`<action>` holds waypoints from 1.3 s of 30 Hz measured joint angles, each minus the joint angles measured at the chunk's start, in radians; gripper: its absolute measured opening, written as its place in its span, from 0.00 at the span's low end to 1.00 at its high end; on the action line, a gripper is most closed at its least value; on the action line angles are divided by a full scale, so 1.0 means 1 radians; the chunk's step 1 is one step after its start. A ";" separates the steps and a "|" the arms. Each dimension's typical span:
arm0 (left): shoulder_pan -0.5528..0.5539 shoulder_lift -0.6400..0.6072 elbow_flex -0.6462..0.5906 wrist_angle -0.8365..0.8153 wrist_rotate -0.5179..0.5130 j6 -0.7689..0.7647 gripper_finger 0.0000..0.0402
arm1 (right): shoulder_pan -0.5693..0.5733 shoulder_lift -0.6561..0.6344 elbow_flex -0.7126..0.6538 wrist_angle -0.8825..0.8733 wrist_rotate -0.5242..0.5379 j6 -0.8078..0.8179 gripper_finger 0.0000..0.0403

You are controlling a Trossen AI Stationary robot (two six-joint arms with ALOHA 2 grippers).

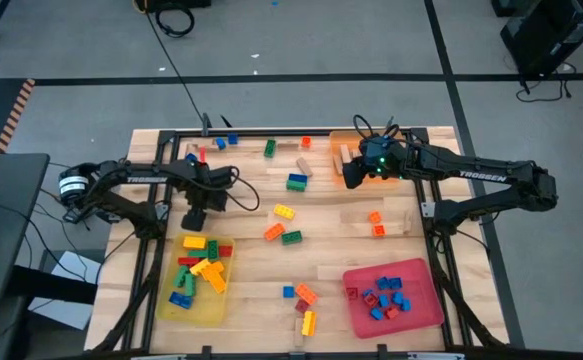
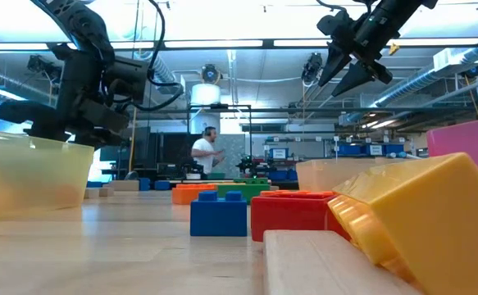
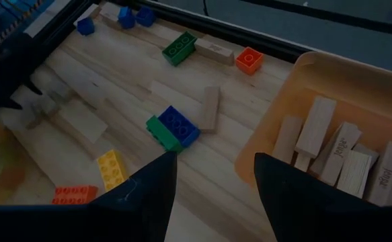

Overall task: Sort blocks by size
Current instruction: Put the brown block into the orange bin

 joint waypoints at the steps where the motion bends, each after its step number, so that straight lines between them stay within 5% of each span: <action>1: 0.000 0.000 -0.002 0.005 -0.004 0.000 0.53 | 0.000 0.000 0.000 0.000 0.000 0.001 0.53; 23: -0.002 -0.006 -0.104 0.096 -0.054 0.000 0.53 | 0.000 0.000 0.000 0.005 0.000 -0.008 0.53; 39: 0.009 0.002 -0.064 0.196 -0.333 0.001 0.53 | 0.000 0.000 0.000 0.006 0.000 -0.028 0.53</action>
